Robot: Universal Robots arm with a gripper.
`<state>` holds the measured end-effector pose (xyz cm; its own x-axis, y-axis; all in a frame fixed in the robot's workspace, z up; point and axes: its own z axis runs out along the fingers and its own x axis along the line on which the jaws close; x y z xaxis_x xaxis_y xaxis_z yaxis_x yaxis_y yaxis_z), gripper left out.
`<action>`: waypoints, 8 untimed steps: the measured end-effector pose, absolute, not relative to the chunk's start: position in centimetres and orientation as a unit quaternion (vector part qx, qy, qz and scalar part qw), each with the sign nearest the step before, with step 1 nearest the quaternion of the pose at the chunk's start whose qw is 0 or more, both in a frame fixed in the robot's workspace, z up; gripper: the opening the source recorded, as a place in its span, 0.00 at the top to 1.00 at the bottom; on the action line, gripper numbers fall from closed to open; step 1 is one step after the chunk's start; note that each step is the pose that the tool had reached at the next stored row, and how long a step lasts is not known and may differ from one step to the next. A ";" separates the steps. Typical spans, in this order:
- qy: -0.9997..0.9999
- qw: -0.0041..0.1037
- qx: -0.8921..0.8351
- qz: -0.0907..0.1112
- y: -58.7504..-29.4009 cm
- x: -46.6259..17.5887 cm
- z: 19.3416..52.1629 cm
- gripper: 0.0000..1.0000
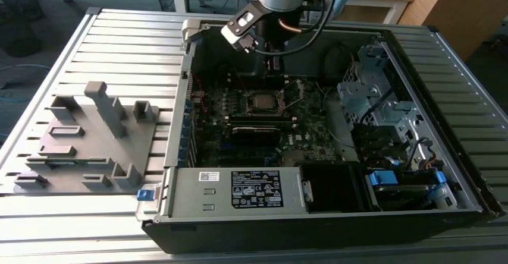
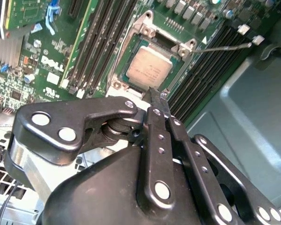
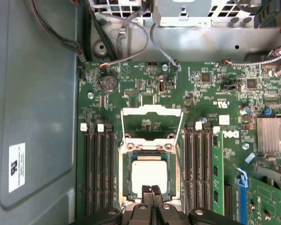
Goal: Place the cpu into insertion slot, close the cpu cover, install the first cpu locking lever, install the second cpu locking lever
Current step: 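Close the cpu cover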
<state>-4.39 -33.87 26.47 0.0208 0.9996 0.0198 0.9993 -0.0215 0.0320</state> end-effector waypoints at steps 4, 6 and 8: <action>0.699 0.004 0.714 0.018 -33.9 -3.5 26.5 0.90; 0.699 0.004 0.714 0.018 -33.9 -3.1 26.5 0.90; 0.699 0.005 0.714 0.018 -33.9 -2.6 26.5 0.90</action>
<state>-2.65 -33.87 26.47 0.0208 0.9996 0.0199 0.9993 -0.0215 0.0320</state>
